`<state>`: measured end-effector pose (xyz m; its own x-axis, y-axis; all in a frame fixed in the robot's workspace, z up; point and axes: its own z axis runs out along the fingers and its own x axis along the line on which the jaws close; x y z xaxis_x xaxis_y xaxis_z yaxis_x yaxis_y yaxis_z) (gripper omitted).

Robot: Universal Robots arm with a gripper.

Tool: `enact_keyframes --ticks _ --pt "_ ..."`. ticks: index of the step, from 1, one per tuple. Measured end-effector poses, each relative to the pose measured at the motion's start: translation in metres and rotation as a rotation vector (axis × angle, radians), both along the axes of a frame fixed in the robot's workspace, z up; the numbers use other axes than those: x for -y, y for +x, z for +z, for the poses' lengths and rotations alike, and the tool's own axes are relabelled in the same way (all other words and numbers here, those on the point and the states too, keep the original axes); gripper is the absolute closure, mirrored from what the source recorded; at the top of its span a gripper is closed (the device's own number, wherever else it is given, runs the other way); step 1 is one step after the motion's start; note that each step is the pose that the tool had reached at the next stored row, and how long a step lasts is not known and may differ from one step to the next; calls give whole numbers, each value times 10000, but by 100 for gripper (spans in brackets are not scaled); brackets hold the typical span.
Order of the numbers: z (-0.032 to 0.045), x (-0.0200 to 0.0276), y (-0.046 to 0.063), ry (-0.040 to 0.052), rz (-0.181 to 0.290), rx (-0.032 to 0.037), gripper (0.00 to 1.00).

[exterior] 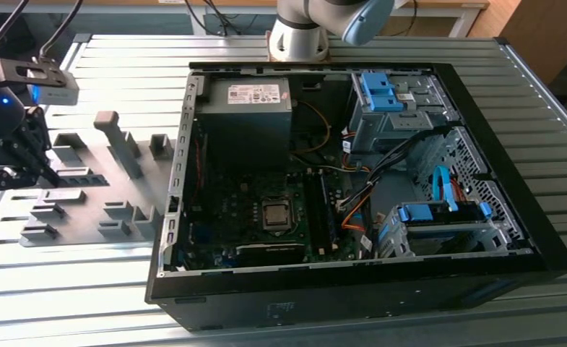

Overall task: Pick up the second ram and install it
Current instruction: 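Pick up the second ram and move it above second insertion slot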

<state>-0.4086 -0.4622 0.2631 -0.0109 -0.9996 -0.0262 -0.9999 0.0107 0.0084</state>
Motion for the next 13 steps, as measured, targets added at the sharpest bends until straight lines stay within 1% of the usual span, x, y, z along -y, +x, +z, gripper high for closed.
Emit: enact_keyframes --ticks 13 --pt "82 0 0 1 0 0 86"
